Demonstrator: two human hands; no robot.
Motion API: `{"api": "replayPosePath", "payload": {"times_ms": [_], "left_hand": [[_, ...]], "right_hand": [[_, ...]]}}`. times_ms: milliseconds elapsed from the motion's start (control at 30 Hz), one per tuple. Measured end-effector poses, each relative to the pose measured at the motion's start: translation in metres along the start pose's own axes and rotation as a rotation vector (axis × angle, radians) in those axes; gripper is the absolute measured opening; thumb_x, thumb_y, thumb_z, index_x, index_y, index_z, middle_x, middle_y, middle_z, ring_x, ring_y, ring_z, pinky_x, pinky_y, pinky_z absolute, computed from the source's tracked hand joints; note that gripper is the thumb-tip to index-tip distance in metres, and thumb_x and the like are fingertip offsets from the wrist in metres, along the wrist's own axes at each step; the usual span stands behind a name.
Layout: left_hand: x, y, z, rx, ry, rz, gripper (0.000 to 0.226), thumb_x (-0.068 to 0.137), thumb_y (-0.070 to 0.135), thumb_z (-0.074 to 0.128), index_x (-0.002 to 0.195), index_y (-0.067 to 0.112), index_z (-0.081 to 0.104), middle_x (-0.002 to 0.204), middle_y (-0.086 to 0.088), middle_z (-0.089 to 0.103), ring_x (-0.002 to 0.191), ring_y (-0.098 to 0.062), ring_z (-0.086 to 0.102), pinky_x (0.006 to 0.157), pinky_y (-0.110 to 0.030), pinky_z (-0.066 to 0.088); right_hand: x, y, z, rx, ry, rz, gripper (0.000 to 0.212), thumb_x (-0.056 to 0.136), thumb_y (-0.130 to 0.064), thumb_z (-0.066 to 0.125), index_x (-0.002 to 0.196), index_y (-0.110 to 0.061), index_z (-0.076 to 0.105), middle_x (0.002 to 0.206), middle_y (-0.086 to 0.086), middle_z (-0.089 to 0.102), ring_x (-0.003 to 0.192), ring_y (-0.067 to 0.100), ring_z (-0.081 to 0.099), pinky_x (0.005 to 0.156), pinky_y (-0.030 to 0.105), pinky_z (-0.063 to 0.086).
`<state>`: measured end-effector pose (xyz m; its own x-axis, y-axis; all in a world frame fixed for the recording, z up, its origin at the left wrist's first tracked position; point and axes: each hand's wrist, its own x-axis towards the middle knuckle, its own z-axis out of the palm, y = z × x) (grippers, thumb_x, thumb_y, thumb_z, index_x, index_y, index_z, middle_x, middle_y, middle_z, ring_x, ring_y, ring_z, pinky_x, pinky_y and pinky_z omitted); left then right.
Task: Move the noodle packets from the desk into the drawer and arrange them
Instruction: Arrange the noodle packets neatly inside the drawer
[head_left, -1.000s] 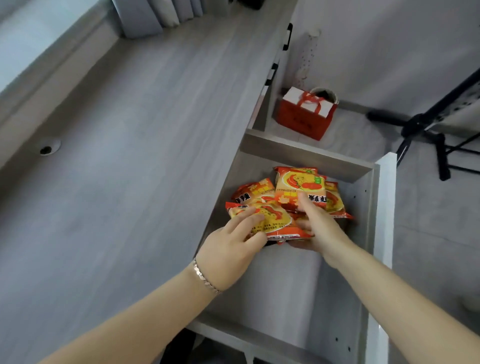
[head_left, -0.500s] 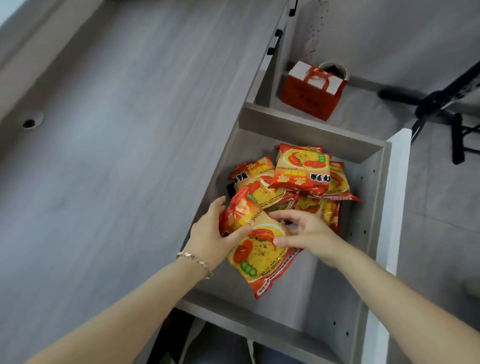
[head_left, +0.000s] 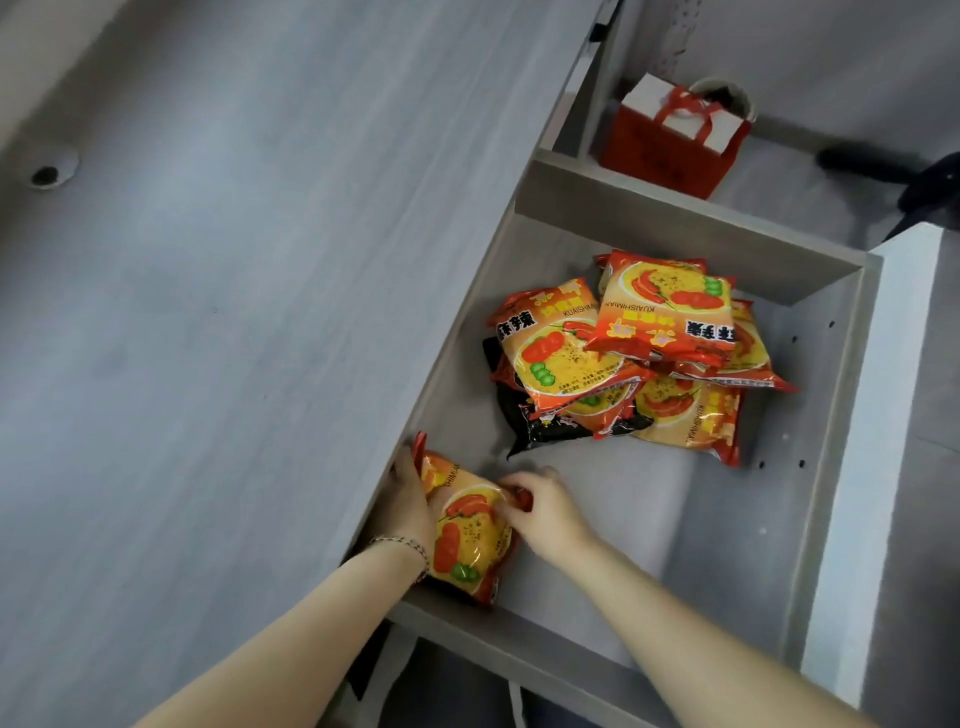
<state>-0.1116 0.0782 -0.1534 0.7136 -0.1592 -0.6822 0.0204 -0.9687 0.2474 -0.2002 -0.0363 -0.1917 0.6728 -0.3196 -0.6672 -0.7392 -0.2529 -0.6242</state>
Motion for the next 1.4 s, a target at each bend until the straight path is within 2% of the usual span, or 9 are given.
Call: {"api": "replayPosePath", "payload": {"times_ms": [233, 467, 633, 733, 833, 967, 1133, 1267, 1400], "left_hand": [[0.005, -0.007, 0.009, 0.659, -0.002, 0.484, 0.08, 0.088, 0.014, 0.054, 0.15, 0.026, 0.005, 0.159, -0.005, 0.0, 0.147, -0.027, -0.003, 0.121, -0.043, 0.002], [0.011, 0.01, 0.01, 0.56, -0.273, 0.244, 0.074, 0.077, 0.056, 0.063, 0.14, 0.032, 0.033, 0.153, -0.003, 0.018, 0.144, -0.027, 0.009, 0.112, -0.05, 0.026], [0.01, 0.01, 0.011, 0.764, -0.224, 0.226, 0.085, 0.077, 0.055, 0.063, 0.145, 0.029, 0.019, 0.153, -0.007, 0.016, 0.144, -0.029, 0.008, 0.113, -0.05, 0.022], [0.008, 0.015, 0.008, 0.845, -0.235, 0.244, 0.081, 0.079, 0.052, 0.061, 0.145, 0.026, 0.023, 0.151, -0.01, 0.025, 0.143, -0.031, 0.014, 0.117, -0.052, 0.007], [0.006, 0.027, -0.001, 0.646, -0.173, 0.223, 0.045, 0.086, 0.035, 0.058, 0.128, 0.02, 0.048, 0.129, -0.008, 0.052, 0.123, -0.025, 0.047, 0.114, -0.043, 0.028], [-0.006, 0.042, -0.027, -0.006, -0.002, 0.216, 0.038, 0.094, 0.017, 0.048, 0.132, 0.015, 0.043, 0.102, -0.007, 0.059, 0.075, -0.016, 0.056, 0.066, -0.022, 0.046], [-0.02, 0.046, -0.033, -0.361, 0.047, 0.299, 0.064, 0.096, 0.038, 0.043, 0.15, 0.019, 0.013, 0.153, -0.002, 0.032, 0.138, -0.017, 0.034, 0.107, -0.028, 0.03], [-0.014, 0.035, -0.026, -0.47, -0.073, 0.291, 0.079, 0.087, 0.038, 0.06, 0.149, 0.028, 0.012, 0.149, 0.001, 0.037, 0.126, -0.006, 0.04, 0.099, -0.023, 0.035], [-0.017, 0.022, -0.014, -0.101, -0.098, 0.27, 0.074, 0.088, 0.039, 0.058, 0.145, 0.042, 0.013, 0.154, -0.004, 0.022, 0.131, -0.022, 0.044, 0.088, -0.026, 0.045]], "right_hand": [[-0.007, -0.005, 0.021, 0.026, -0.012, -0.067, 0.038, 0.087, -0.01, 0.057, 0.124, -0.012, 0.06, 0.126, 0.011, 0.06, 0.117, 0.024, 0.055, 0.09, 0.018, 0.038], [-0.005, -0.017, -0.032, 0.4, 0.183, 0.069, 0.015, 0.088, -0.014, 0.057, 0.102, -0.013, 0.065, 0.109, 0.011, 0.067, 0.097, 0.017, 0.06, 0.079, 0.022, 0.043], [-0.003, -0.052, -0.084, 0.81, 0.272, 0.3, 0.036, 0.077, -0.053, 0.063, 0.091, -0.021, 0.06, 0.097, 0.001, 0.065, 0.087, 0.016, 0.063, 0.074, 0.032, 0.055], [0.006, -0.059, -0.094, 0.924, 0.287, 0.424, 0.039, 0.081, -0.045, 0.063, 0.101, -0.013, 0.057, 0.107, 0.008, 0.067, 0.074, 0.016, 0.065, 0.057, 0.025, 0.054], [0.009, -0.059, -0.092, 0.981, 0.339, 0.414, 0.023, 0.09, -0.024, 0.058, 0.104, -0.005, 0.057, 0.11, 0.013, 0.066, 0.065, 0.014, 0.062, 0.045, 0.019, 0.052], [-0.003, -0.053, -0.088, 1.118, 0.313, 0.232, 0.015, 0.092, -0.006, 0.051, 0.081, -0.015, 0.055, 0.105, 0.009, 0.061, 0.094, 0.021, 0.06, 0.063, 0.024, 0.054], [-0.025, -0.016, -0.089, 0.874, 0.135, 0.072, 0.025, 0.088, 0.004, 0.051, 0.082, -0.017, 0.062, 0.072, -0.012, 0.071, 0.066, 0.002, 0.068, 0.06, 0.014, 0.056], [-0.038, 0.009, -0.078, 0.749, -0.076, 0.09, 0.026, 0.085, 0.014, 0.049, 0.081, -0.01, 0.059, 0.057, -0.009, 0.072, 0.055, -0.001, 0.068, 0.053, 0.011, 0.053], [-0.032, 0.013, -0.035, 0.507, -0.161, 0.066, 0.017, 0.087, 0.002, 0.055, 0.097, -0.01, 0.06, 0.096, 0.004, 0.068, 0.087, 0.012, 0.066, 0.086, 0.026, 0.053]]}}
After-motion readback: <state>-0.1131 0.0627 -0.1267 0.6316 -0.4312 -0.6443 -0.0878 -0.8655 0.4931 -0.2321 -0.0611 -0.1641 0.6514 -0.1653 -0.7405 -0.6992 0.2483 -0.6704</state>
